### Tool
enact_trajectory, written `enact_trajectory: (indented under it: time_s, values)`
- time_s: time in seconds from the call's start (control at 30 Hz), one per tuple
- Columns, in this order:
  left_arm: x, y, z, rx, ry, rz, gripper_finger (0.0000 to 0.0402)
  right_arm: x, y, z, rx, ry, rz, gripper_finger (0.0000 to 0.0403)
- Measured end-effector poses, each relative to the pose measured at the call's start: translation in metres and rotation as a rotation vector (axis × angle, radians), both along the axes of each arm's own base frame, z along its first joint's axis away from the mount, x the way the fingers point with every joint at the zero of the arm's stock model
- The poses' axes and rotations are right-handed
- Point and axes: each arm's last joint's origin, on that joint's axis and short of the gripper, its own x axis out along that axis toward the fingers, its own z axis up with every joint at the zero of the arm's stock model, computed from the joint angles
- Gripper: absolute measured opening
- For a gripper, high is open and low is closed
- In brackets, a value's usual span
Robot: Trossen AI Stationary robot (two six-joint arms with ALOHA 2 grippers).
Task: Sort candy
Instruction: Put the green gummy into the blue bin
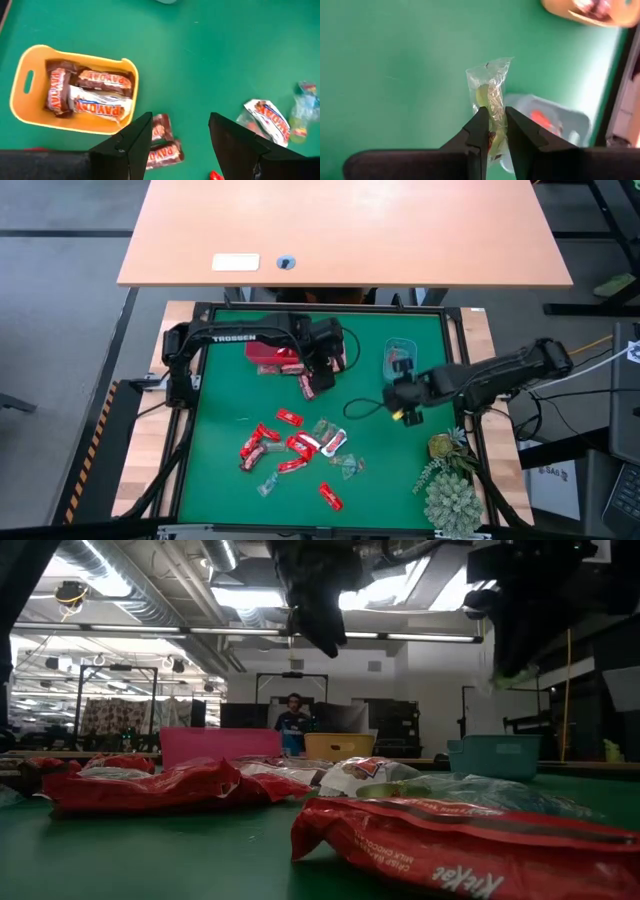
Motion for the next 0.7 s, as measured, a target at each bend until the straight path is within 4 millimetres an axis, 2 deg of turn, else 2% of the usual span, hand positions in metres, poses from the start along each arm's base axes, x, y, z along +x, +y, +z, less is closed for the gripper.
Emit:
enact_trajectory:
  time_s: [0.2,0.4,0.7]
  values:
    - [0.003,-0.018,0.0,-0.003,-0.001,-0.039,0.0189,-0.011,-0.04,0.017,-0.018,-0.048,-0.087,0.006]
    - [0.005,-0.036,0.0,-0.002,-0.002,-0.084,0.0189,-0.018,-0.079,0.015,-0.02,-0.036,-0.246,0.006]
    - [0.005,-0.057,0.0,0.004,0.009,-0.133,0.0189,-0.022,-0.099,0.014,0.04,-0.035,-0.337,0.0061]
